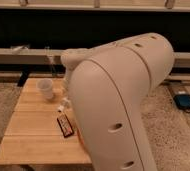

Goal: Stand the bottle upright

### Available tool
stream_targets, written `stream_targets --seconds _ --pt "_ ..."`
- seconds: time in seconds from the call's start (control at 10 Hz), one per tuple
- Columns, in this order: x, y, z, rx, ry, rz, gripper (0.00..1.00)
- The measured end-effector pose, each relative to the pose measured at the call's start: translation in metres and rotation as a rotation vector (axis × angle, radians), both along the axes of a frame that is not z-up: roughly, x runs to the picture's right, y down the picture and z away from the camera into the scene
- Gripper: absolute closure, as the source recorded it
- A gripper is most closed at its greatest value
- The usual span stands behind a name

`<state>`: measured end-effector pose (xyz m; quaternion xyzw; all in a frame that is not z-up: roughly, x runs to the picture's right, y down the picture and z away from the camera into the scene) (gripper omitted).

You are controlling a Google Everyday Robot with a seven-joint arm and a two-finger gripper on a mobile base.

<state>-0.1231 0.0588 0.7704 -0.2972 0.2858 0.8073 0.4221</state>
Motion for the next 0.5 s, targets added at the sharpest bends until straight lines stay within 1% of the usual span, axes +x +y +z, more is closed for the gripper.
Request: stream_targets --seconds 0.2,0.5 --pt "0.005 0.003 0.009 -0.025 -0.01 0.023 0.82" --pt "0.008 0.006 0.016 -0.041 -0.034 0.046 0.82"
